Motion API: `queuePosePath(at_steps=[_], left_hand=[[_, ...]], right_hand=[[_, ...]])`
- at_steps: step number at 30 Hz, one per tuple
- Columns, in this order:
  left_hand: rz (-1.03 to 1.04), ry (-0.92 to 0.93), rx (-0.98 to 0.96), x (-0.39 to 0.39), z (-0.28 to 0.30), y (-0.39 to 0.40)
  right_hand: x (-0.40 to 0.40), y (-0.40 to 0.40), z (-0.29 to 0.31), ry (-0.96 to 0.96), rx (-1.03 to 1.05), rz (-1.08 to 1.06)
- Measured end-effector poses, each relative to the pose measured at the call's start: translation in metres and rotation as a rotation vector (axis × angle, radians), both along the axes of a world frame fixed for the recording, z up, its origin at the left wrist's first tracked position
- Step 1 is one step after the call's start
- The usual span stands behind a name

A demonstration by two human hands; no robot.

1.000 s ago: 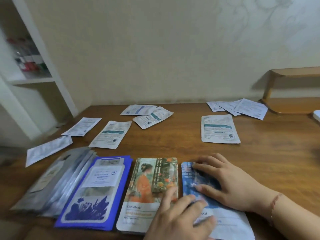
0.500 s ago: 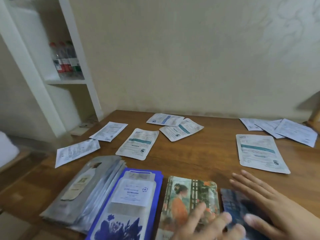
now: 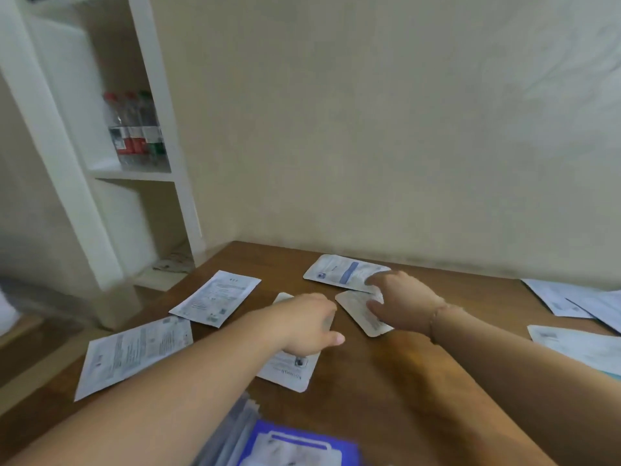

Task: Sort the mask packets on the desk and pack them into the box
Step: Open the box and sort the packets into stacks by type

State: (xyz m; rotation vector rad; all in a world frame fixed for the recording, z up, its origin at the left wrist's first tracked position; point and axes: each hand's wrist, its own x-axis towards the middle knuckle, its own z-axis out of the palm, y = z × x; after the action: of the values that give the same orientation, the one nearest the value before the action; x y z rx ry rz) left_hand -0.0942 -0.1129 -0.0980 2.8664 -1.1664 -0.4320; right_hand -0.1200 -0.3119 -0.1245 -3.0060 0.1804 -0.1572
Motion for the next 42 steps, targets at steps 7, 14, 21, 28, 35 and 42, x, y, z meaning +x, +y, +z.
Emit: queuePosePath(at_steps=[7,14,21,28,35,42], left_hand=[[-0.058,0.011,0.032,0.023,-0.023,0.015],[0.048,0.043,-0.254,0.037,-0.034,0.030],[0.553,0.290,-0.815,0.046,-0.022,0.022],[0.382,0.916,-1.293,0.002,0.010,-0.024],[0.451,0.941,-1.275,-0.046,0.017,-0.061],[0.130,0.616,-0.928,-0.112,0.007,-0.095]], right_hand=[[0.075,0.007,-0.028,0.115,0.094,-0.084],[0.065,0.024,-0.035,-0.124,-0.323,0.076],[-0.004,0.003,-0.008,-0.623,0.073,0.076],[-0.076,0.006,0.015,-0.328,1.374,-0.041],[-0.155,-0.017,0.022,-0.337,1.261,-0.138],[-0.298,-0.019,0.019,-0.434,1.306,-0.280]])
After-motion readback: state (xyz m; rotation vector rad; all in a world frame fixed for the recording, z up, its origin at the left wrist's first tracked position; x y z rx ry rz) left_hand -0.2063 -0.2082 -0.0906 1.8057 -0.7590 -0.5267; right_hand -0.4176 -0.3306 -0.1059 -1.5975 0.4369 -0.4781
